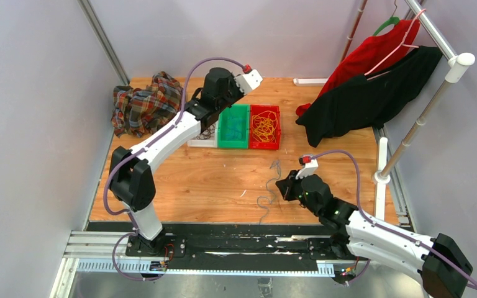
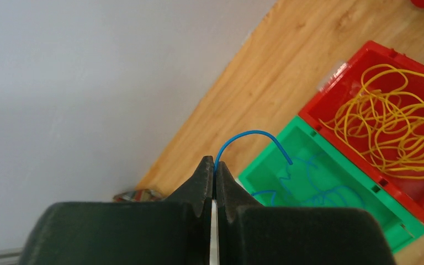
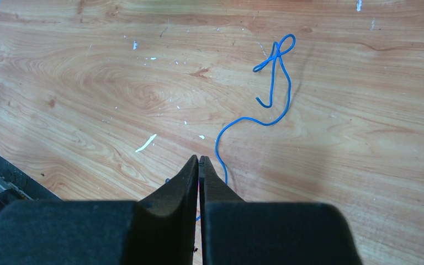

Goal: Untangle the cables

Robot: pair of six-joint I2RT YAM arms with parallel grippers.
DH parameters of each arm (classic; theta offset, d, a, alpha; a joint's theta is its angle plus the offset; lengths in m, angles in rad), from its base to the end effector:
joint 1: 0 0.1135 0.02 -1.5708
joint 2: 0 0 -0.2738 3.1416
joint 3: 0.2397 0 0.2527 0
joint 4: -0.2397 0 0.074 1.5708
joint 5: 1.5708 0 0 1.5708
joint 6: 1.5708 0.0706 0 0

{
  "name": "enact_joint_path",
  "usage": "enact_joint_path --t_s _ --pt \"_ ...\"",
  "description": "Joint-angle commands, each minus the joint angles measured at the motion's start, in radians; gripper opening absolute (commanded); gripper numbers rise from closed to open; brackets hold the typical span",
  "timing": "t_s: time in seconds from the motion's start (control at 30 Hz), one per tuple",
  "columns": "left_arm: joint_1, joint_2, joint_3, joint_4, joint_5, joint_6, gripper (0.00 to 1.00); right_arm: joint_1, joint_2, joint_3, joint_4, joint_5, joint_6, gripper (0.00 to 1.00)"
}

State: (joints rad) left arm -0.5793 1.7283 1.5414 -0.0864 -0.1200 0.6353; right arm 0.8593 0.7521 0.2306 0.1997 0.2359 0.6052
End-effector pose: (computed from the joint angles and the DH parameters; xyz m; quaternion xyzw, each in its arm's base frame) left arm 0.3846 -0.2415 0.3584 0.4242 0.6739 0.0646 0.6015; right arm 0.1419 0.1393 0.1852 -0.0338 0.8078 0.3172 0.4956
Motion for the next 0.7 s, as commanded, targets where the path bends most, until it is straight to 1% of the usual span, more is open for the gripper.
enact_joint_path --t_s 0.0,0.23,0.67 --pt "-0.004 0.037 -0.027 -0.05 0.002 -0.118 0.0 -0.022 -0.002 0.01 -0.029 0.011 -0.011 0.02" --pt "-0.004 0.107 -0.096 0.054 -0.01 -0.098 0.0 -0.033 -0.021 0.028 -0.052 0.009 -0.019 0.02" --pt "0.007 0.294 -0.116 0.183 -0.084 0.005 0.0 -0.063 -0.01 0.056 -0.091 -0.003 -0.022 0.0"
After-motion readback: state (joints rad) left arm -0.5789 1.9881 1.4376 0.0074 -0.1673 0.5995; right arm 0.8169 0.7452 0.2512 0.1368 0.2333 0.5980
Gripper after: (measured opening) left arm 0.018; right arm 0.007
